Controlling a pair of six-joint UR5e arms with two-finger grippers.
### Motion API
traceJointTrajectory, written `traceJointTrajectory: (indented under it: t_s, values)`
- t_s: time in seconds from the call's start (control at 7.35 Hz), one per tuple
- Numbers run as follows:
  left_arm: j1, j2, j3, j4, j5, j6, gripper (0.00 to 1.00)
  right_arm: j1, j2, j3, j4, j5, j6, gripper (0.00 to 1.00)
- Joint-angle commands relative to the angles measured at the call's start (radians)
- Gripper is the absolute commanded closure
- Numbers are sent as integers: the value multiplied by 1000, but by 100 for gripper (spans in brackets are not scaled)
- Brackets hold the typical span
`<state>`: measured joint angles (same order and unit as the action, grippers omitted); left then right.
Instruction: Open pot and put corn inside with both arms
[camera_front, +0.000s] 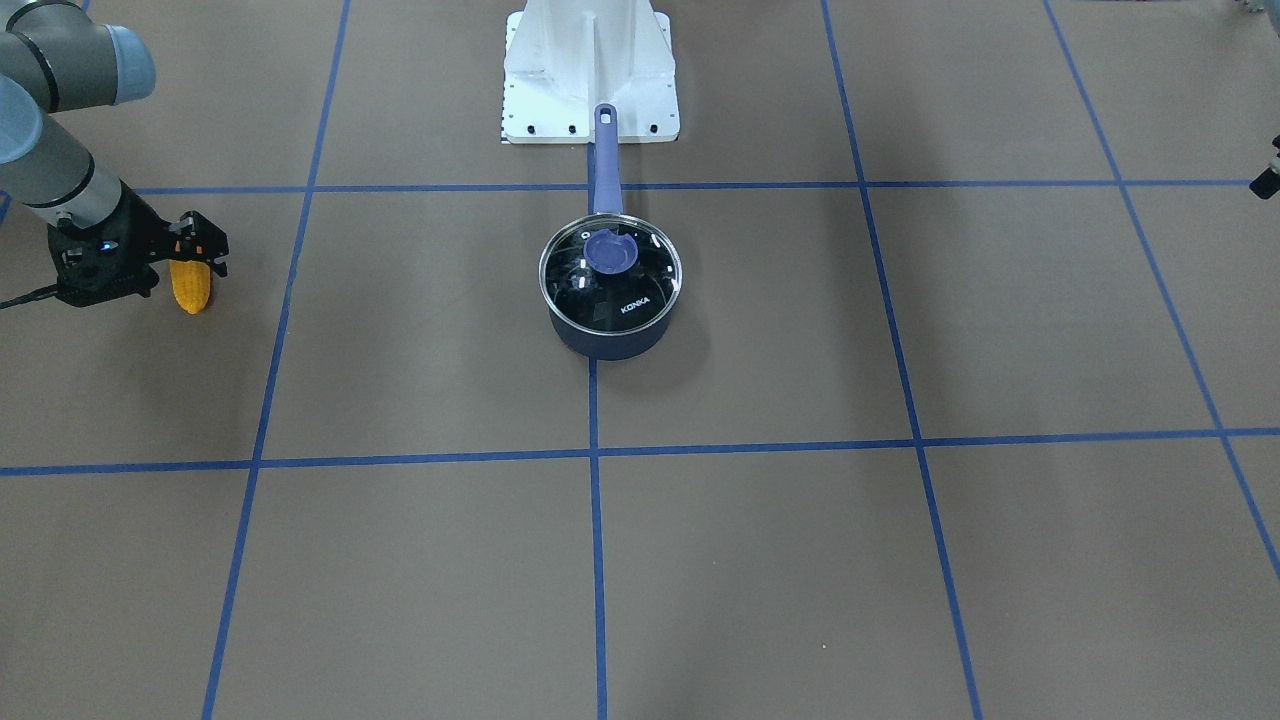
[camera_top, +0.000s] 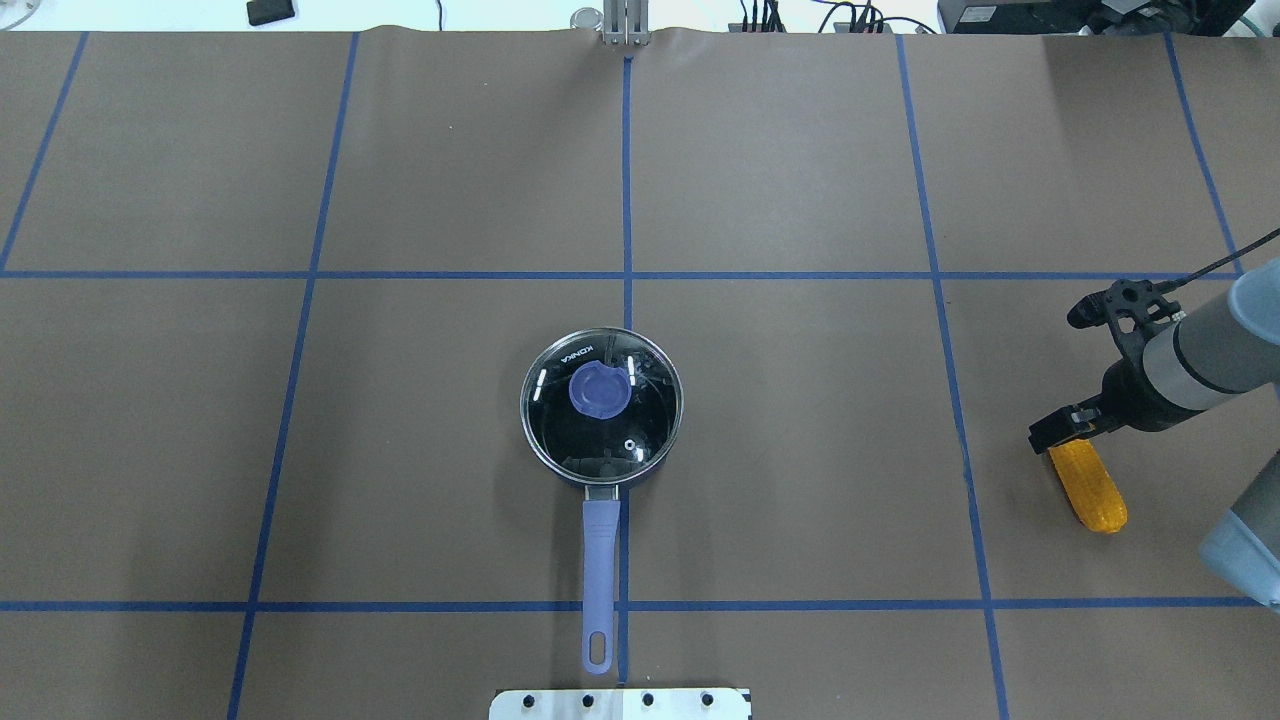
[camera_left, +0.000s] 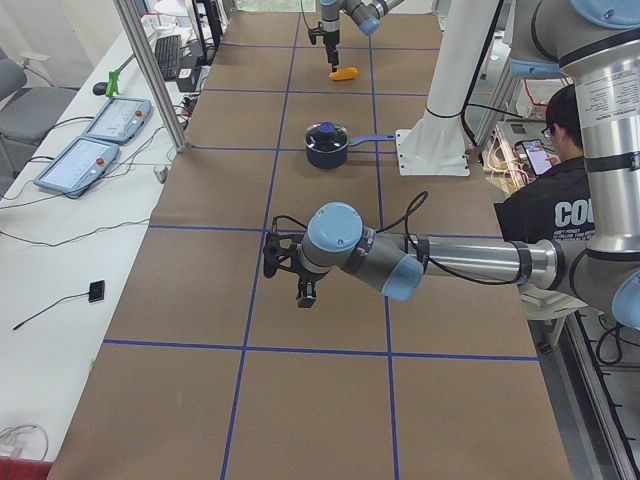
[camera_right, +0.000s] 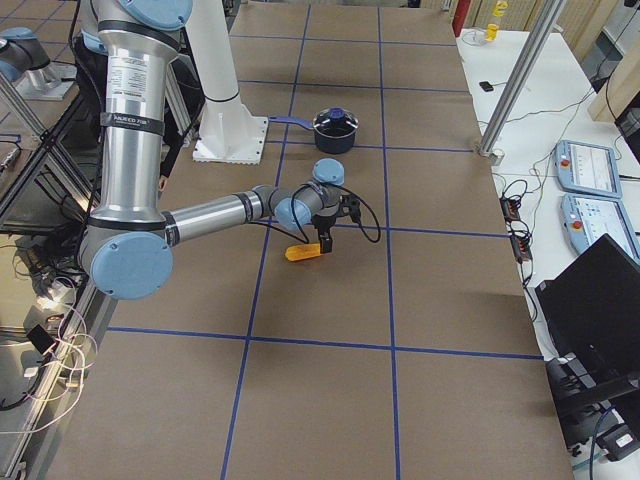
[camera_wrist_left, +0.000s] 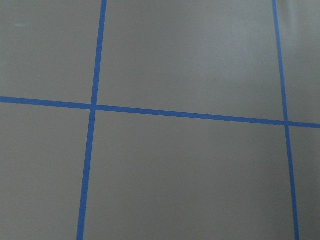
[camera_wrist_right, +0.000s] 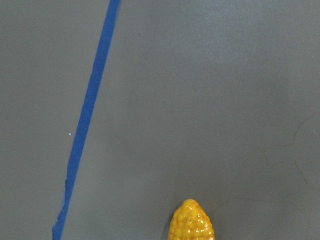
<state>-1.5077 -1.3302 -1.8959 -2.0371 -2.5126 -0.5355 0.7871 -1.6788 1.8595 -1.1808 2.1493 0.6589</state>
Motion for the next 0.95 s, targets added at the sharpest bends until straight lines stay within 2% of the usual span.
traceJointTrajectory:
  t_s: [0.0, 0.41, 0.82]
  values:
    - [15, -3, -15, 0, 3, -28, 3, -29, -24, -3, 1, -12, -5, 1]
    - [15, -1, -15, 2, 3, -28, 2, -48, -47, -2, 1, -35, -8, 19]
    - [17, 0, -15, 2, 3, -28, 3, -58, -47, -2, 1, -36, -7, 56]
